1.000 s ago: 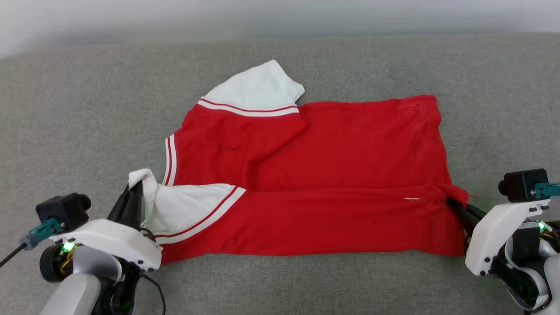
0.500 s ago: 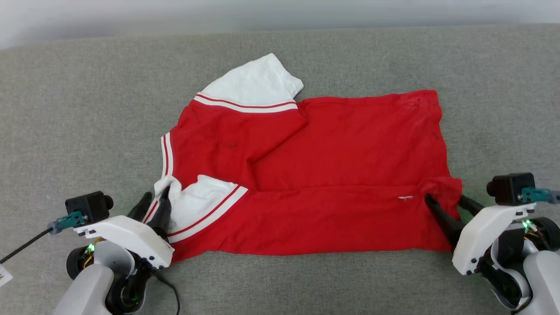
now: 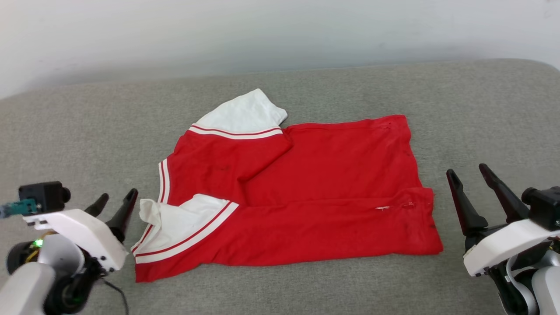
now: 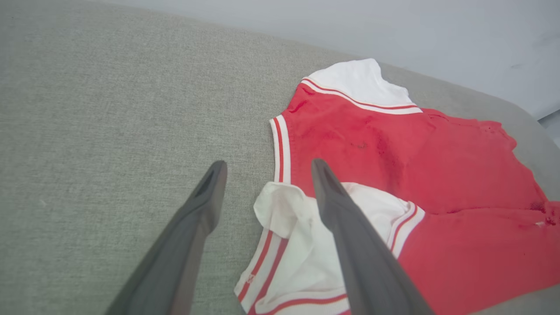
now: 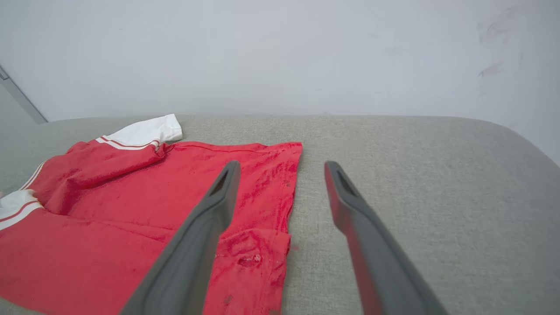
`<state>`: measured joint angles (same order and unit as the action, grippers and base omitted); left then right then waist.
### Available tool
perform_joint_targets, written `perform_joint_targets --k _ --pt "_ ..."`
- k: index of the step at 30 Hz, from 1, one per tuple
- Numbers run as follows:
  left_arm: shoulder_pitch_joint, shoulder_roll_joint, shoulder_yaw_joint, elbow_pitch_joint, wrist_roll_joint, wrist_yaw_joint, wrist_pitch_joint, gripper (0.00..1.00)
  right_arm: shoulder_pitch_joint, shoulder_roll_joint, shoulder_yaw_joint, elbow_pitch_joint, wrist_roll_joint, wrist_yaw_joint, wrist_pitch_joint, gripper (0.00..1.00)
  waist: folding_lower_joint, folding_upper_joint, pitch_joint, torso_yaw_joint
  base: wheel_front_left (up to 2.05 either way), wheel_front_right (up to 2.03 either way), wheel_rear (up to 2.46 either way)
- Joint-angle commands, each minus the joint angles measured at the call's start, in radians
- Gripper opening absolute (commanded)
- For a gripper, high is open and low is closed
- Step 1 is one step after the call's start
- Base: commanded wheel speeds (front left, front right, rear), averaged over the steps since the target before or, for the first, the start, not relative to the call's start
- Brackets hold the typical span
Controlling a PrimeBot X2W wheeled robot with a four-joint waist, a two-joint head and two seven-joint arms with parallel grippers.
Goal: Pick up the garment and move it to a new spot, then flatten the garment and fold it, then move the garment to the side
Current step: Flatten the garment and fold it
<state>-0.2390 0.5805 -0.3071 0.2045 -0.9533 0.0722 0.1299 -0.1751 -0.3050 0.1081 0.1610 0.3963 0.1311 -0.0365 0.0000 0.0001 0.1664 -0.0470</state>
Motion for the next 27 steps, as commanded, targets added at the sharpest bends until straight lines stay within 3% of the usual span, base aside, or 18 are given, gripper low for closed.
perform_joint_targets --k 1,6,7,8,13,17,22,23,24,25,27 --pt "0.013 0.048 0.002 -0.040 -0.013 0.005 0.063 1.00 0.022 0.016 -0.020 -0.035 -0.025 -0.001 -0.014 1.00 0.0000 -0.0001 -0.014 -0.021 0.00 0.00 0.00" --pt "0.042 0.171 -0.009 -0.127 -0.059 0.012 0.260 1.00 0.062 0.049 -0.051 -0.127 -0.076 -0.001 -0.007 1.00 0.0000 -0.0001 -0.017 -0.053 0.00 0.00 0.00" --pt "0.042 0.171 -0.009 -0.127 -0.059 0.012 0.260 1.00 0.062 0.049 -0.051 -0.127 -0.076 -0.001 -0.007 1.00 0.0000 -0.0001 -0.017 -0.053 0.00 0.00 0.00" --pt "0.078 0.229 -0.014 -0.162 -0.100 0.032 0.374 1.00 0.076 0.067 -0.056 -0.184 -0.096 -0.001 0.003 1.00 0.0000 -0.0001 -0.001 -0.080 0.00 0.00 0.00" --pt "0.139 0.265 -0.012 -0.179 -0.154 0.072 0.464 1.00 0.076 0.093 -0.052 -0.234 -0.107 -0.001 0.015 1.00 0.0000 -0.0001 0.031 -0.119 0.00 0.00 0.00" --pt "0.180 0.256 -0.011 -0.177 -0.204 0.098 0.509 1.00 0.069 0.112 -0.049 -0.246 -0.106 -0.001 0.016 1.00 0.0000 -0.0001 0.063 -0.143 0.00 0.00 0.00" --pt "0.202 0.206 -0.034 -0.138 -0.234 0.102 0.522 1.00 0.062 0.119 -0.057 -0.243 -0.095 -0.001 0.019 1.00 0.0000 -0.0001 0.087 -0.147 0.00 0.00 0.00" --pt "0.201 0.189 -0.041 -0.129 -0.240 0.097 0.521 0.66 0.060 0.117 -0.056 -0.242 -0.092 -0.001 0.026 1.00 0.0000 -0.0001 0.088 -0.146 0.00 0.00 0.00" --pt "0.200 0.175 -0.047 -0.123 -0.243 0.089 0.516 0.23 0.057 0.113 -0.057 -0.244 -0.085 -0.001 0.031 1.00 0.0000 -0.0001 0.086 -0.144 0.00 0.00 0.00" --pt "0.197 0.162 -0.050 -0.118 -0.240 0.083 0.503 0.00 0.057 0.108 -0.056 -0.245 -0.073 -0.001 0.042 1.00 0.0000 -0.0001 0.085 -0.140 0.00 0.00 0.00" --pt "0.193 0.152 -0.056 -0.111 -0.225 0.077 0.483 0.00 0.057 0.095 -0.067 -0.243 -0.050 -0.001 0.075 1.00 0.0000 -0.0001 0.079 -0.129 0.00 0.00 0.00"
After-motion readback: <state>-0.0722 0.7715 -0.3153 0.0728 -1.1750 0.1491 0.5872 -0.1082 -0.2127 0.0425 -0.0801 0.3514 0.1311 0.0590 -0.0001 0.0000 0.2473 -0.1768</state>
